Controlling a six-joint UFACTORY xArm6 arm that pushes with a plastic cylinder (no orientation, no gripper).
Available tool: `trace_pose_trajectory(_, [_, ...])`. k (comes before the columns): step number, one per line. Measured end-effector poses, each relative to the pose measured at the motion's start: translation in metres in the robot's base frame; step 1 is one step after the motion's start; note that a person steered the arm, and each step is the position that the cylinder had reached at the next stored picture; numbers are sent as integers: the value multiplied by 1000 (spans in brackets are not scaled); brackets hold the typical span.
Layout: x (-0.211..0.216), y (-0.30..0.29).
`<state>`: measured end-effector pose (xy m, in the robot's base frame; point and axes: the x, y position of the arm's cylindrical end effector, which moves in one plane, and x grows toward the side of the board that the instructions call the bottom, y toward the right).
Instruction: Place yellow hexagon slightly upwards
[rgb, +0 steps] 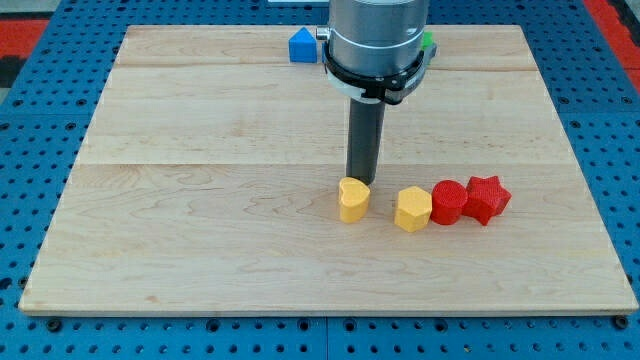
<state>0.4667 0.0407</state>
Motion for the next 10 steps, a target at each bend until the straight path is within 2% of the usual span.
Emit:
trace_pose_trajectory(2, [0, -6])
trace_pose_trajectory(3, [-2, -60])
trace_pose_trajectory(4, [40, -80])
trace_pose_trajectory(5, [101, -55])
trace_pose_trajectory(6, [107, -13])
trace_pose_trajectory(7, [93, 35])
trace_pose_trajectory(10, [82, 57])
